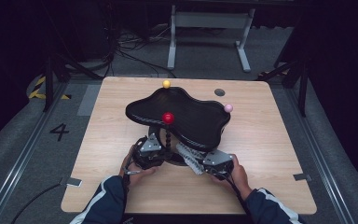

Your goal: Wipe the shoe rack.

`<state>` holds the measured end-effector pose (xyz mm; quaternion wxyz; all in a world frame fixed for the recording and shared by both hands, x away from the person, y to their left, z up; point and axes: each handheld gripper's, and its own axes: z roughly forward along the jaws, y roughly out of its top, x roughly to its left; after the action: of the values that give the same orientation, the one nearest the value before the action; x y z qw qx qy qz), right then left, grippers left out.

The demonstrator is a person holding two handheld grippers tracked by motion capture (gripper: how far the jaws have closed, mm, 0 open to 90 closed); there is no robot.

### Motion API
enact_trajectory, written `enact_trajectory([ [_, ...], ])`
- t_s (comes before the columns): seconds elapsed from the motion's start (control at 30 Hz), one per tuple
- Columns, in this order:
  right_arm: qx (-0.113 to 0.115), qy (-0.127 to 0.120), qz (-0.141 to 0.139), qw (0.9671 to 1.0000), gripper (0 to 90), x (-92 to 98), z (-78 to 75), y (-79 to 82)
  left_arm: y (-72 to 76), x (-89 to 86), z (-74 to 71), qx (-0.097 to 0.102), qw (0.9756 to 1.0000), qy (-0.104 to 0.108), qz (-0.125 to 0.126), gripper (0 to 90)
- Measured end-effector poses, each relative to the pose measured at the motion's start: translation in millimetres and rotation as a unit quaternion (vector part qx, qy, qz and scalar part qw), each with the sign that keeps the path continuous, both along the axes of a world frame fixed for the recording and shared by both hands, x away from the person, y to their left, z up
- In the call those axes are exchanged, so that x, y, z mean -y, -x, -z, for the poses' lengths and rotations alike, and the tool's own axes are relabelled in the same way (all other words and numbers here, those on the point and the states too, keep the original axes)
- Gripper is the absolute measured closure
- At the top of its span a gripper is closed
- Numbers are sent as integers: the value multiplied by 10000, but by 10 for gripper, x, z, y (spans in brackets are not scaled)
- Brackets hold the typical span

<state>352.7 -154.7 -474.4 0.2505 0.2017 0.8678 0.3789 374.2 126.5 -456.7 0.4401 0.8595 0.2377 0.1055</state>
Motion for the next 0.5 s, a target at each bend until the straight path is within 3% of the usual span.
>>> enact_trajectory([
  [0.5, 78, -148, 872, 9961, 801, 521, 38, -462, -20, -18, 4, -69, 9999, 37, 72, 748],
])
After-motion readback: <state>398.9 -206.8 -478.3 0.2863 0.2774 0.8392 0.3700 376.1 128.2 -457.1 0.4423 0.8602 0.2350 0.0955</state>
